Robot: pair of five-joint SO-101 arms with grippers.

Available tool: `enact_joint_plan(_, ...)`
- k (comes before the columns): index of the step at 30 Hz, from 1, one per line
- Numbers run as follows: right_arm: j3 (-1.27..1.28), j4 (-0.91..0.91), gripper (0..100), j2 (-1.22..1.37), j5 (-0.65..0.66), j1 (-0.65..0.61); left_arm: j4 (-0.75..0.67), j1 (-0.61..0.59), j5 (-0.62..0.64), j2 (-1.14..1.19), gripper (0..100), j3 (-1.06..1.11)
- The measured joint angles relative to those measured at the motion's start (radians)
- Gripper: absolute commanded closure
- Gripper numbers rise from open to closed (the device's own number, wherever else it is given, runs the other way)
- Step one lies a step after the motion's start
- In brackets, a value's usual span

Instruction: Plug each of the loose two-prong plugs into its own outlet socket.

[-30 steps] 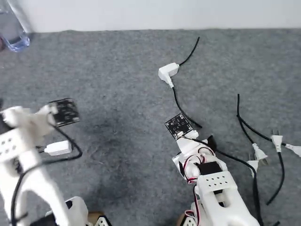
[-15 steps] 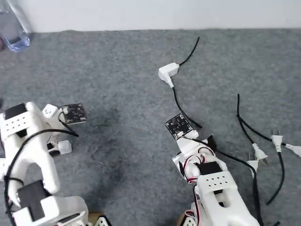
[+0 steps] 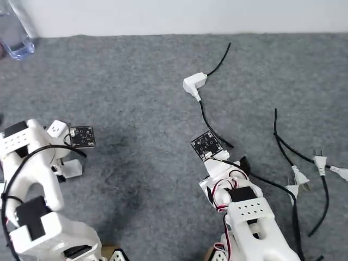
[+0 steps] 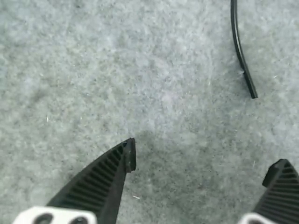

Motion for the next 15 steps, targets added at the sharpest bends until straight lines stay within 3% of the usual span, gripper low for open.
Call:
enact_joint_plan(7,0.000,0.000,58.2,0.000,0.000,0.000,-0.032,0.003,0.000,0.100,85,0.002)
enact_joint_plan(12,0.000,0.000,58.2,0.000,0.000,0.000,-0.018,0.002,-0.002,0.117,98,-0.032)
enact_joint_plan(15,0.000,0.000,58.2,0.000,0.000,0.000,-0.017,0.005,-0.002,0.120,98,-0.038)
